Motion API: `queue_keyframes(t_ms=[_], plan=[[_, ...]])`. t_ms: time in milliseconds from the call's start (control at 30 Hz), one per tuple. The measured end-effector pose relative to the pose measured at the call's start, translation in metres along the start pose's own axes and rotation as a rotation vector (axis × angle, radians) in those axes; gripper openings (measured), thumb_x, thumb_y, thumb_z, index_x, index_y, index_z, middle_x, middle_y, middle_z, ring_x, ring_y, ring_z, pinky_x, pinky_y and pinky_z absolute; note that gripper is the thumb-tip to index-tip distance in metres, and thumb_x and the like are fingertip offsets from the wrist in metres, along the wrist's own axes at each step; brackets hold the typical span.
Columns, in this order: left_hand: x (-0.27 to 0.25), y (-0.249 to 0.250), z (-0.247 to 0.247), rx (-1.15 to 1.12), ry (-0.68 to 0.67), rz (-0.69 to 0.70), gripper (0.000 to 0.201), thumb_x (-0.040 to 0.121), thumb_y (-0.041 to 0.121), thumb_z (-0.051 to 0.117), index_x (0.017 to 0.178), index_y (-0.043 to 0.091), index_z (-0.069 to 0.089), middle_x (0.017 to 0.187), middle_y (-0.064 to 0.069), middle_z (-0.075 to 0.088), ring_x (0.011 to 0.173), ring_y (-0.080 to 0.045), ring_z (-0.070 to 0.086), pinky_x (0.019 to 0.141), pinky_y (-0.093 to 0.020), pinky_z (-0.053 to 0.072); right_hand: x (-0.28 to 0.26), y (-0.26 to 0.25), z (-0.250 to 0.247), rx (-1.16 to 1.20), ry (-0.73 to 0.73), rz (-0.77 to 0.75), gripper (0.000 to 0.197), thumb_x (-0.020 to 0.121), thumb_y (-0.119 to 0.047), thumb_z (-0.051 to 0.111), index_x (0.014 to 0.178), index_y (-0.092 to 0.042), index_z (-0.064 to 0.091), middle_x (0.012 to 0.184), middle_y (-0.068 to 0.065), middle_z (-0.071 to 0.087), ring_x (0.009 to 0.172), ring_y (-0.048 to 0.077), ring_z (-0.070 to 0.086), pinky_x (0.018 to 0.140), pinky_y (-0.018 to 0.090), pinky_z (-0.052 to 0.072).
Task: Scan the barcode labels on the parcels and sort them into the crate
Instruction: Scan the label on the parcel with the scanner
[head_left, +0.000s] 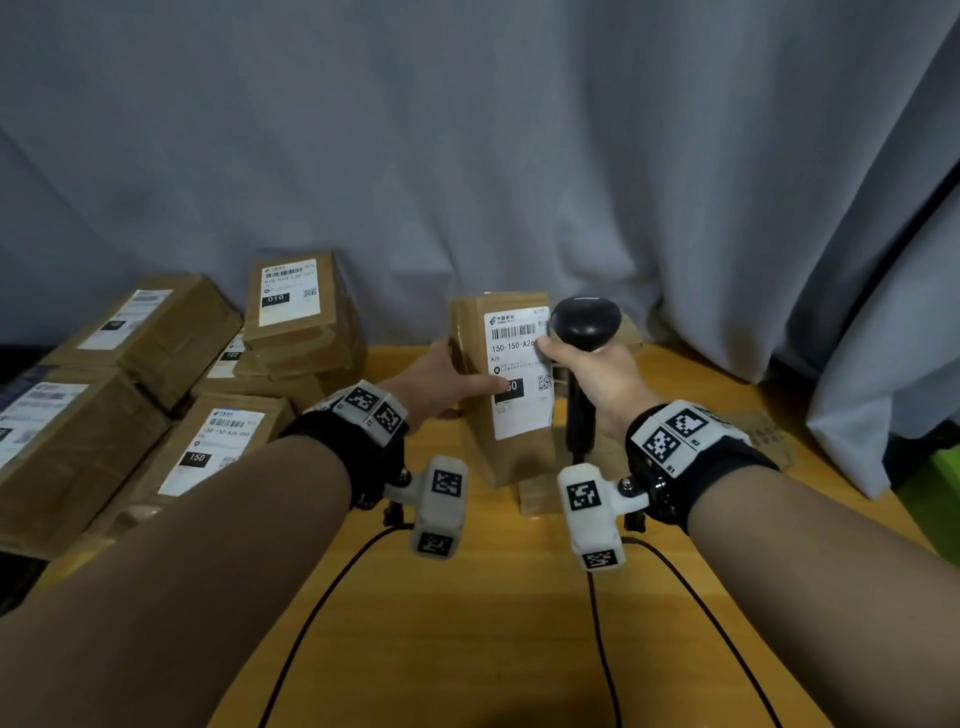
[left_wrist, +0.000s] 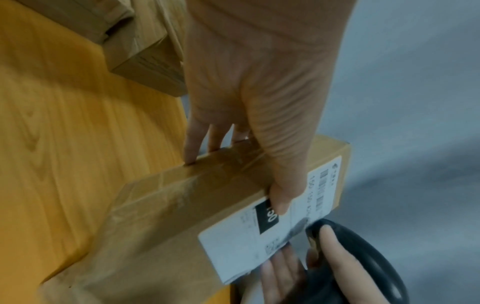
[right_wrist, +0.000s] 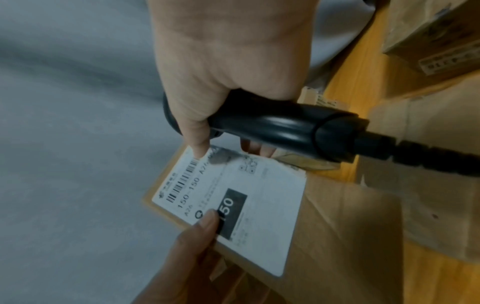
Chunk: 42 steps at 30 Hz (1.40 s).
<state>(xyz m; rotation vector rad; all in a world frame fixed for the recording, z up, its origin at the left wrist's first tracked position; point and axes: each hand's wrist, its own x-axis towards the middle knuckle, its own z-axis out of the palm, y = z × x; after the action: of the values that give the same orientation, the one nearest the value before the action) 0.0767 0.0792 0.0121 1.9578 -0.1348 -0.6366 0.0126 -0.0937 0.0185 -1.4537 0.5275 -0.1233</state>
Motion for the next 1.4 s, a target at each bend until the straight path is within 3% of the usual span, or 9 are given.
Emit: queue_keyframes(t_ms=[133,333,500,600,867,967,1133,1333,1400], plan=[[0.012,-0.007,-0.008,-0.006,0.108,-0.019,0.066,0.073,0.035,0.080,0.129,0.018,0.051,0.121,0.002,0.062,0.111,-0.021,0.059,0.079,-0.036,0.055,-0.006,-0.025,-0.009,-0.100,-0.181,-0.025,0.015,0.082,-0.019,0.075,0.088,-0.008,0.068,0.063,-0.001,0.067,0.060,0.012,0.059,0.061,0.026,0.053],[0.022,-0.002,-0.022,0.052,0.233,0.052,0.057,0.077,0.033,0.077,0.125,0.014,0.053,0.116,-0.001,0.065,0.099,-0.019,0.063,0.078,-0.033,0.055,-0.008,-0.076,-0.005,-0.131,-0.249,-0.018,0.023,0.087,-0.022,0.070,0.101,-0.005,0.064,0.078,0.012,0.068,0.056,0.015,0.057,0.060,0.027,0.049],[0.025,-0.004,-0.027,0.059,0.266,0.044,0.059,0.078,0.031,0.077,0.127,0.012,0.051,0.119,-0.004,0.065,0.096,-0.018,0.064,0.076,-0.030,0.054,-0.011,-0.085,0.004,-0.275,-0.280,0.043,0.023,0.088,-0.027,0.067,0.085,-0.005,0.061,0.076,0.017,0.069,0.048,0.015,0.055,0.051,0.024,0.047],[0.026,-0.006,-0.028,0.083,0.284,0.023,0.062,0.078,0.033,0.077,0.129,0.012,0.048,0.118,-0.003,0.063,0.092,-0.016,0.062,0.070,-0.025,0.051,-0.011,-0.083,0.009,-0.393,-0.253,0.029,0.033,0.088,-0.034,0.066,0.092,-0.002,0.063,0.082,0.021,0.072,0.050,0.016,0.062,0.049,0.024,0.052],[0.032,-0.010,-0.028,0.109,0.282,-0.032,0.061,0.081,0.034,0.073,0.131,0.012,0.045,0.113,-0.003,0.063,0.073,-0.004,0.057,0.055,-0.018,0.045,-0.015,-0.095,0.021,-0.506,-0.265,-0.017,0.034,0.088,-0.036,0.065,0.095,-0.002,0.063,0.070,0.014,0.070,0.051,0.018,0.066,0.048,0.023,0.054],[0.030,-0.011,-0.027,0.087,0.296,-0.035,0.058,0.083,0.031,0.071,0.130,0.010,0.045,0.104,0.001,0.060,0.072,-0.005,0.055,0.055,-0.018,0.044,-0.016,-0.098,0.021,-0.511,-0.264,-0.029,0.033,0.088,-0.036,0.065,0.093,-0.003,0.062,0.066,0.012,0.069,0.050,0.017,0.065,0.046,0.022,0.053],[0.029,-0.012,-0.027,0.072,0.297,-0.056,0.059,0.083,0.032,0.071,0.132,0.010,0.045,0.121,-0.007,0.062,0.087,-0.015,0.057,0.065,-0.023,0.048,-0.016,-0.099,0.018,-0.493,-0.255,-0.022,0.034,0.088,-0.036,0.065,0.093,-0.002,0.063,0.065,0.011,0.068,0.049,0.017,0.065,0.046,0.022,0.052],[0.029,-0.011,-0.026,0.068,0.299,-0.076,0.057,0.082,0.037,0.072,0.125,0.009,0.048,0.101,0.000,0.060,0.079,-0.012,0.058,0.068,-0.027,0.050,-0.017,-0.098,0.017,-0.499,-0.270,-0.009,0.037,0.087,-0.036,0.066,0.095,0.000,0.062,0.063,0.012,0.067,0.046,0.017,0.063,0.045,0.022,0.052],[0.030,-0.011,-0.027,0.055,0.290,-0.088,0.061,0.079,0.042,0.073,0.125,0.007,0.050,0.106,-0.003,0.064,0.087,-0.016,0.062,0.074,-0.031,0.053,-0.017,-0.095,0.017,-0.489,-0.273,-0.010,0.036,0.087,-0.035,0.066,0.093,0.000,0.061,0.063,0.012,0.067,0.045,0.017,0.062,0.044,0.022,0.051]])
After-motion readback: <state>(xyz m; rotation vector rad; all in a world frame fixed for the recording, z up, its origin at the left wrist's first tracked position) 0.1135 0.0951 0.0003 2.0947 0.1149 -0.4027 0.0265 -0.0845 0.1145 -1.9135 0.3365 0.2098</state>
